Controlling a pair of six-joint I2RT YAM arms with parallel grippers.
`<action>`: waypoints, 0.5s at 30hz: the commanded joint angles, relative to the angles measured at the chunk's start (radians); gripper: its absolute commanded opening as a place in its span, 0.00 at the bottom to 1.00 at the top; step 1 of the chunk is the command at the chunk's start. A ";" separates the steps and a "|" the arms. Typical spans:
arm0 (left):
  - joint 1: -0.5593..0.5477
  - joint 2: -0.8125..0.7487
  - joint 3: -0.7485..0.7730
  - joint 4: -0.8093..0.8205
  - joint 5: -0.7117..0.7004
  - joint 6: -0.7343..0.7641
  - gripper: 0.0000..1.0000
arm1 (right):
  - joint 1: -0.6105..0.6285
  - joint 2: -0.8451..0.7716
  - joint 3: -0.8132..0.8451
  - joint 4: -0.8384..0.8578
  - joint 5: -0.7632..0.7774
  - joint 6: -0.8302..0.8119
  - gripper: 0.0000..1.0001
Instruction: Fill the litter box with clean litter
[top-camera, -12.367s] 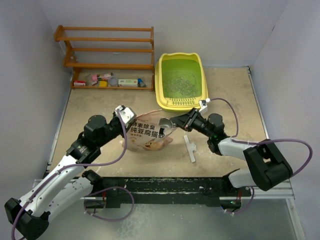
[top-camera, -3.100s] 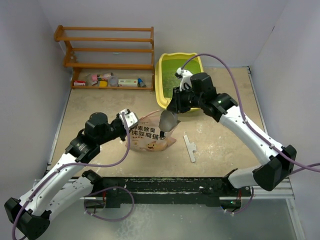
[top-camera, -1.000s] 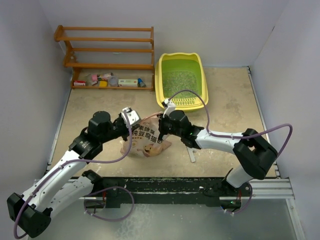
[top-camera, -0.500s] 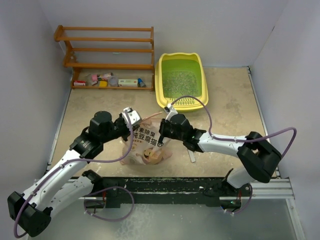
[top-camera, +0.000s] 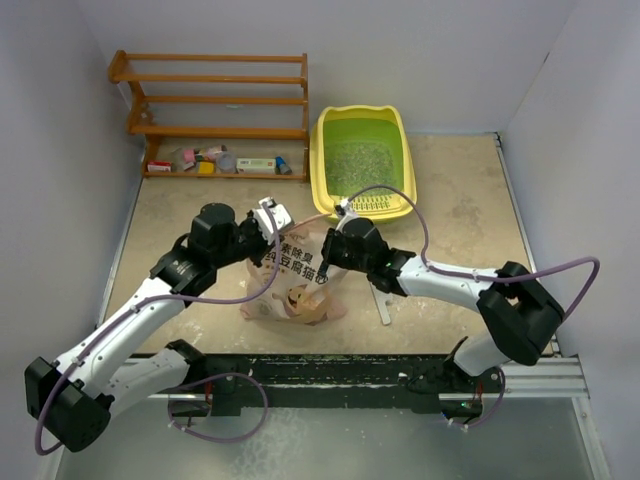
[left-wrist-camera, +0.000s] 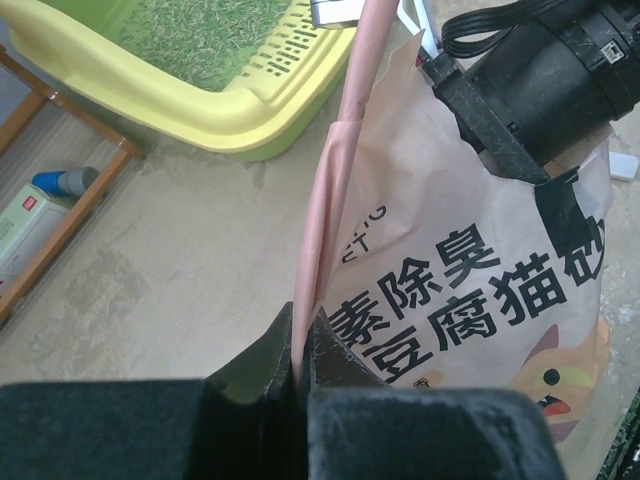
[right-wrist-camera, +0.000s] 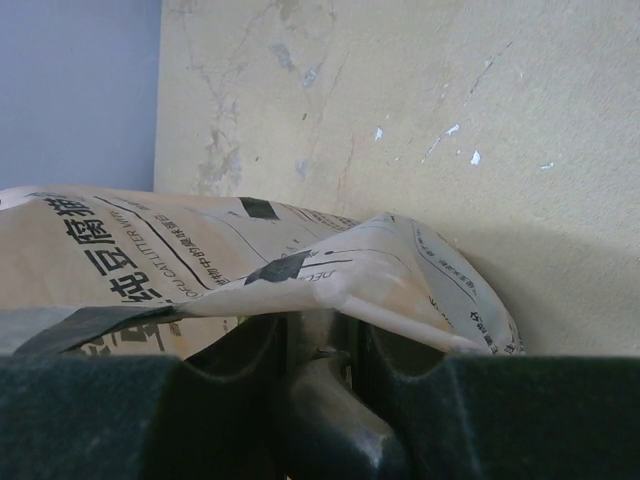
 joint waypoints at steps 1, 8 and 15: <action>0.001 0.006 0.112 0.214 -0.020 0.060 0.00 | -0.025 -0.016 0.073 0.024 -0.072 0.004 0.00; 0.001 0.084 0.167 0.271 -0.013 0.072 0.00 | -0.075 0.024 0.136 0.037 -0.103 -0.015 0.00; 0.002 0.067 0.190 0.274 -0.039 0.091 0.00 | -0.100 0.065 0.174 0.042 -0.124 -0.018 0.00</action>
